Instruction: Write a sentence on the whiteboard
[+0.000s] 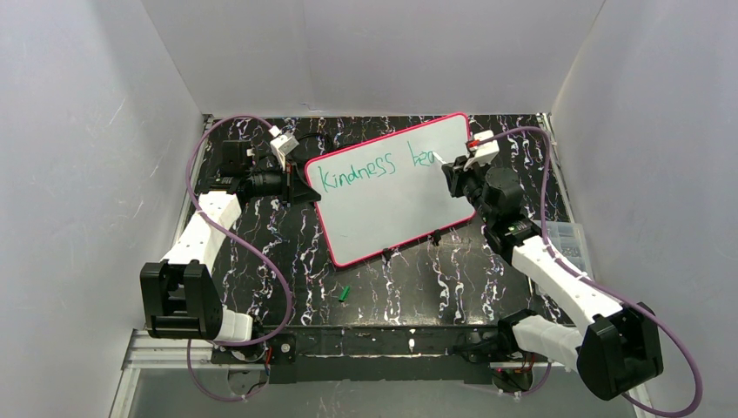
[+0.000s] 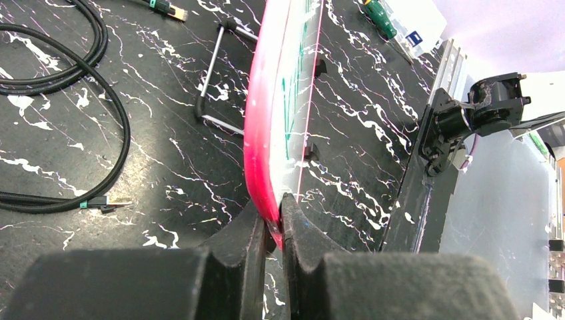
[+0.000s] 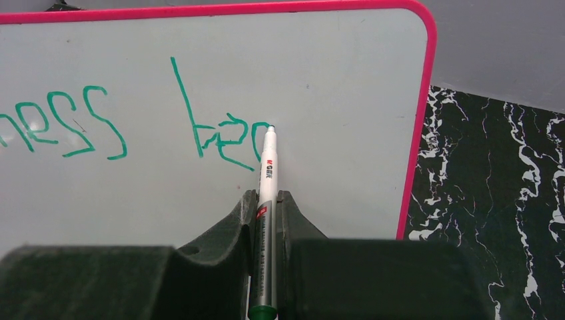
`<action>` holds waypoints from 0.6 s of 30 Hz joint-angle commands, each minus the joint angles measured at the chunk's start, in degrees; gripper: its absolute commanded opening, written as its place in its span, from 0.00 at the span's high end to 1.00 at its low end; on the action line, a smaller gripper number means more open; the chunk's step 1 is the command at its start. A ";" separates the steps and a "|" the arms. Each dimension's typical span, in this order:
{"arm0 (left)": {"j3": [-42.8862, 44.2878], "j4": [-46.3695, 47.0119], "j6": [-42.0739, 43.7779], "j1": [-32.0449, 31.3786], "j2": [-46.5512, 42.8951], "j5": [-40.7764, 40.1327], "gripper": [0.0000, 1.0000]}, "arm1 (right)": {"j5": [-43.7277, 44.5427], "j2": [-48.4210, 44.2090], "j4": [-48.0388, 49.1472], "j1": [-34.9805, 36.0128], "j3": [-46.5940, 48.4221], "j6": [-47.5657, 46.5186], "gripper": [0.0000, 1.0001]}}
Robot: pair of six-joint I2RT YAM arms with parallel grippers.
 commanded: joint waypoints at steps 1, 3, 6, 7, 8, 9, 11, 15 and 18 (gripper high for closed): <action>1.39 -0.57 4.01 -0.16 -2.06 -2.97 1.00 | 0.29 -0.67 1.76 -0.23 0.92 0.38 0.99; 1.54 -0.57 4.01 -0.15 -2.06 -2.97 1.00 | 0.29 -1.52 0.68 -0.23 -0.10 0.78 0.99; 1.51 -0.57 4.01 -0.12 -2.07 -2.80 1.00 | 0.58 -3.13 -1.09 -0.23 -1.73 1.18 0.99; 1.56 -0.57 3.98 -0.15 -2.07 -2.79 1.00 | 0.67 -3.92 -1.70 -0.23 -2.33 1.35 0.99; 1.50 -0.57 3.98 -0.11 -2.04 -2.79 1.00 | 0.80 -4.57 -2.31 -0.23 -2.86 1.50 0.99; 1.51 -0.57 3.93 -0.12 -2.09 -2.75 1.00 | 0.96 -5.11 -2.73 -0.21 -3.40 1.68 0.99; 1.58 -0.57 3.93 -0.09 -2.16 -2.64 1.00 | 1.17 -6.05 -3.50 -0.20 -4.38 1.97 0.99; 1.55 -0.49 3.90 -0.10 -2.26 -2.53 1.00 | 0.61 -6.36 -4.09 -0.20 -5.58 2.69 0.99; 1.46 -0.39 3.74 -0.11 -2.38 -2.44 1.00 | -0.33 -5.95 -4.02 -0.14 -5.54 2.88 0.99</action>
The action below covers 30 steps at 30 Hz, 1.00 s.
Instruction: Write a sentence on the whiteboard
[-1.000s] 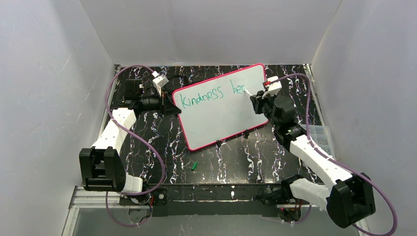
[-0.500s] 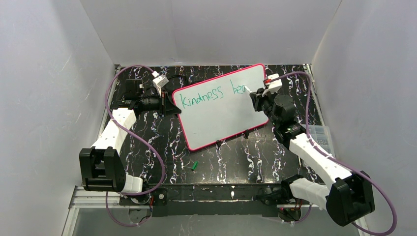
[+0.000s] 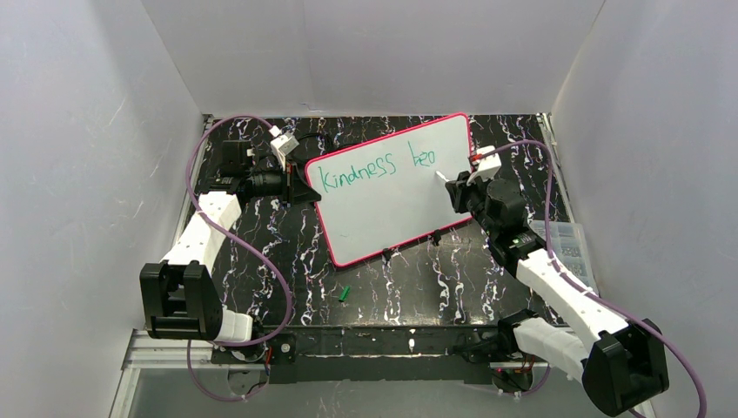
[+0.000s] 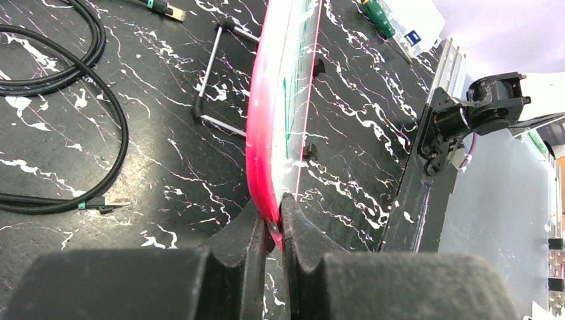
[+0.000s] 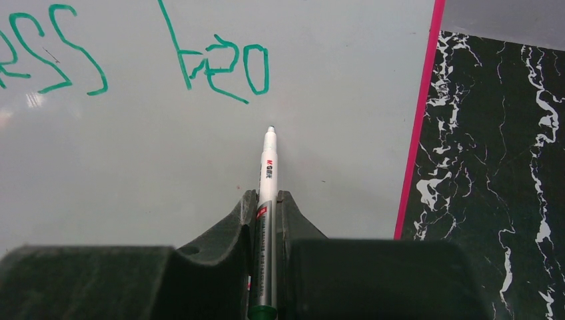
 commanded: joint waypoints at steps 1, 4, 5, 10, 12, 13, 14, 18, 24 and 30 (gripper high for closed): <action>1.45 -0.26 3.74 -0.09 -2.22 -2.55 1.00 | -0.63 -0.56 0.96 -0.14 -0.22 1.21 0.99; 1.39 -0.24 3.74 -0.11 -2.31 -2.55 1.00 | -0.01 -1.47 1.57 -0.14 0.36 1.46 0.99; 1.33 -0.24 3.74 -0.09 -2.36 -2.55 1.00 | 0.38 -1.78 1.58 -0.14 0.76 1.30 0.99; 1.34 -0.15 3.66 -0.14 -2.40 -2.55 1.00 | 1.07 -2.11 3.53 -0.15 1.89 1.16 0.99; 1.38 -0.15 3.65 -0.09 -2.40 -2.55 1.00 | 1.17 -1.52 4.52 -0.14 2.20 1.08 0.99; 1.33 -0.15 3.65 -0.14 -2.40 -2.62 1.00 | 1.19 -1.15 5.03 -0.14 2.36 1.07 0.99; 1.35 -0.15 3.66 -0.17 -2.39 -2.64 1.00 | 1.05 -0.76 5.54 -0.14 2.51 1.09 0.99; 1.38 -0.13 3.70 -0.09 -2.40 -2.64 1.00 | 0.86 0.85 7.33 -0.19 3.29 0.98 0.99; 1.32 -0.06 3.71 -0.09 -2.28 -2.73 1.00 | 0.91 2.39 8.98 -0.14 4.16 0.64 0.99; 1.35 -0.15 3.76 -0.10 -2.22 -2.73 1.00 | 1.72 2.90 8.93 -0.14 3.83 0.24 0.99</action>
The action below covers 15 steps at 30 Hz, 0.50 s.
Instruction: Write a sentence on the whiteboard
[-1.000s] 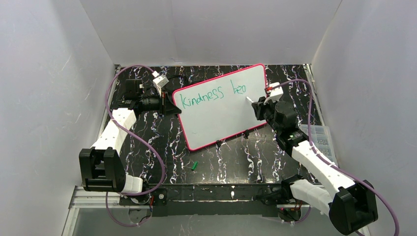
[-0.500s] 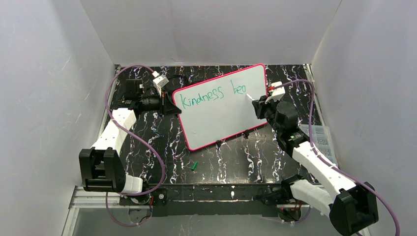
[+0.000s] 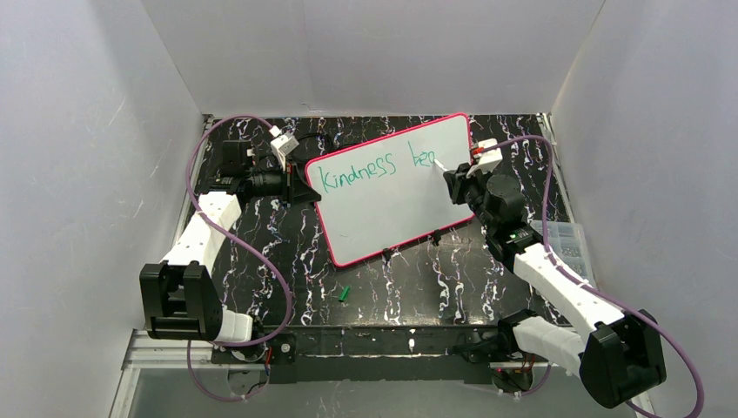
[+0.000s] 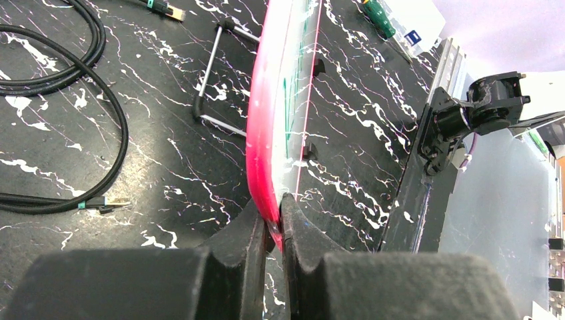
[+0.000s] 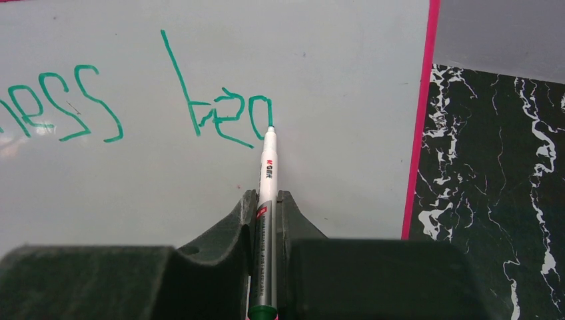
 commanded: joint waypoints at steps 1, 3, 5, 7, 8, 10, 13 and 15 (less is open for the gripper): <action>1.38 -0.04 3.76 -0.10 -2.09 -2.68 1.00 | 1.52 0.11 3.25 -0.14 2.39 -0.77 0.99; 1.38 -0.03 3.74 -0.09 -2.01 -2.73 1.00 | 1.58 -0.17 2.75 -0.14 2.04 -0.70 0.99; 1.40 -0.04 3.80 -0.05 -1.96 -2.71 1.00 | 1.54 -0.66 2.25 -0.14 1.38 -0.48 0.99; 1.39 -0.04 3.74 -0.10 -1.96 -2.65 1.00 | 1.64 -1.24 1.36 -0.14 0.50 -0.27 0.99; 1.47 -0.02 3.78 -0.05 -1.94 -2.64 1.00 | 1.63 -1.61 0.96 -0.14 0.07 -0.13 0.99; 1.45 -0.02 3.76 -0.06 -1.92 -2.64 1.00 | 1.67 -2.32 0.16 -0.14 -0.83 0.19 0.99; 1.47 0.00 3.66 -0.05 -1.85 -2.55 1.00 | 1.39 -2.77 -1.30 -0.14 -1.60 0.37 0.99; 1.47 0.00 3.67 -0.05 -1.99 -2.55 1.00 | 1.14 -2.78 -1.82 -0.14 -1.95 0.43 0.99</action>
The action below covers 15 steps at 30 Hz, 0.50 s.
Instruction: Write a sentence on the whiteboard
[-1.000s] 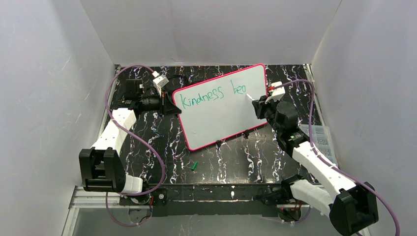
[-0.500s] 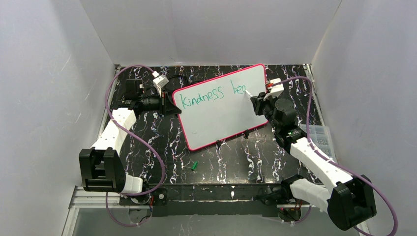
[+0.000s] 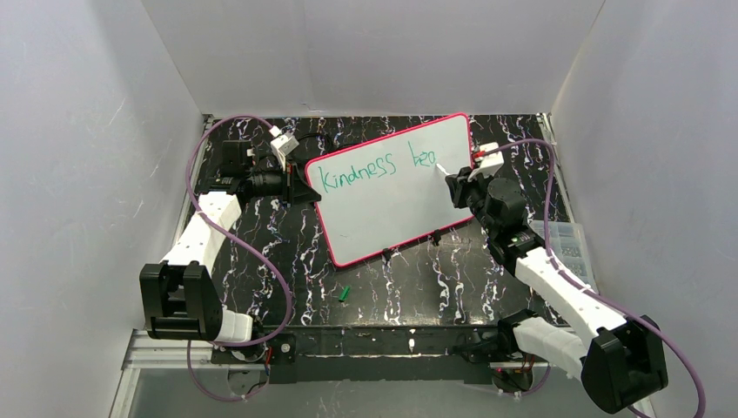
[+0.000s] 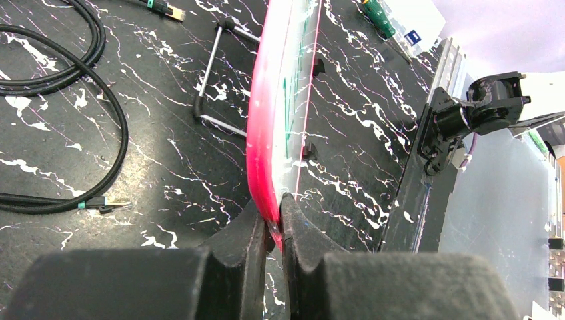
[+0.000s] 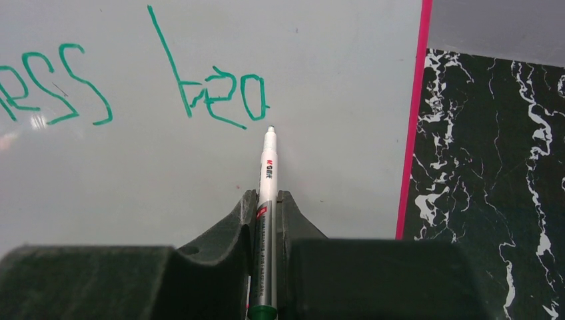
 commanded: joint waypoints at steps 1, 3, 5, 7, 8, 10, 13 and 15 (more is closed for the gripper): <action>1.46 -0.04 3.66 -0.12 -2.01 -2.57 1.00 | 0.23 -1.18 -0.73 -0.14 -1.11 0.21 0.99; 1.36 -0.04 3.68 -0.06 -2.02 -2.57 1.00 | 0.16 -1.13 -1.11 -0.14 -1.30 0.24 0.99; 1.46 0.03 3.65 -0.13 -2.07 -2.49 1.00 | 0.03 -1.33 -0.79 -0.17 -1.59 0.46 0.99; 1.32 0.04 3.65 -0.05 -2.09 -2.49 1.00 | 0.09 -1.79 -0.30 -0.14 -1.33 0.46 0.99; 1.34 0.04 3.71 -0.07 -2.10 -2.49 1.00 | 0.34 -1.84 -0.27 -0.14 -0.93 0.54 0.99; 1.37 0.04 3.69 -0.06 -2.07 -2.49 1.00 | 0.34 -2.07 0.38 -0.15 -0.14 0.74 0.99; 1.32 0.04 3.67 -0.07 -2.18 -2.56 1.00 | 0.08 -1.94 2.37 -0.14 0.70 1.22 0.99; 1.37 0.04 3.57 -0.10 -2.18 -2.49 1.00 | 0.10 -1.20 3.35 -0.14 1.40 1.25 0.99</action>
